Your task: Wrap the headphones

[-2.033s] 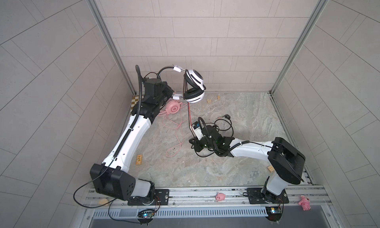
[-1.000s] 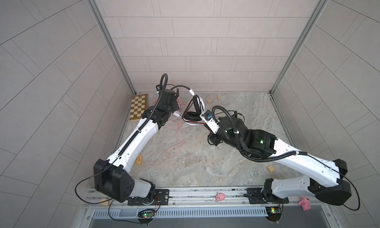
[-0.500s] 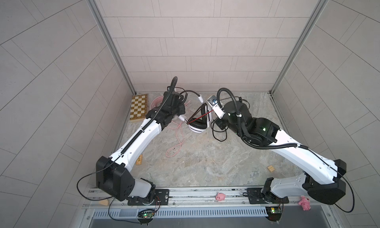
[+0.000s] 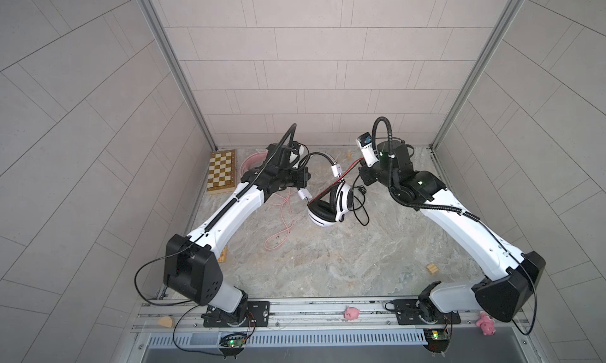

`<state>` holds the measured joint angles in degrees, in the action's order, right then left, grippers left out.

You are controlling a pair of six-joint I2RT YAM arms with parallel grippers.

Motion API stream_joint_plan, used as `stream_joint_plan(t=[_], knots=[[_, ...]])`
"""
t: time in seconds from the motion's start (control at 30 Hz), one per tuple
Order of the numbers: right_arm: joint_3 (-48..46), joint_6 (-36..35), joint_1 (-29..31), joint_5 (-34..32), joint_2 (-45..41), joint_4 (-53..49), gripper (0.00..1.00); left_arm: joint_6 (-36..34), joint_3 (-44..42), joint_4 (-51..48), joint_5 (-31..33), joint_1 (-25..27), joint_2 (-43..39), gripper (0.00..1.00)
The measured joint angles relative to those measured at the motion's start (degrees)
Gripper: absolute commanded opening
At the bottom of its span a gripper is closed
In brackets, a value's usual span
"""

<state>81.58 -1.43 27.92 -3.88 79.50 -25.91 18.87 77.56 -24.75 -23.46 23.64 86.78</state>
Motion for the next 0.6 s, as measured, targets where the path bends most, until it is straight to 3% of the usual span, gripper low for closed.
stream_joint_plan(t=[0.33,0.6], knots=[[-7.41,9.57,-6.62,11.32,5.27,10.99,0.16,0.31,0.00,1.92,-5.42,-0.11,-0.02,0.00],[-14.10,16.55,-10.19,14.69,10.21,22.29,0.20,2.80,-2.43,6.93,-8.41,-1.84,-1.57,0.00]])
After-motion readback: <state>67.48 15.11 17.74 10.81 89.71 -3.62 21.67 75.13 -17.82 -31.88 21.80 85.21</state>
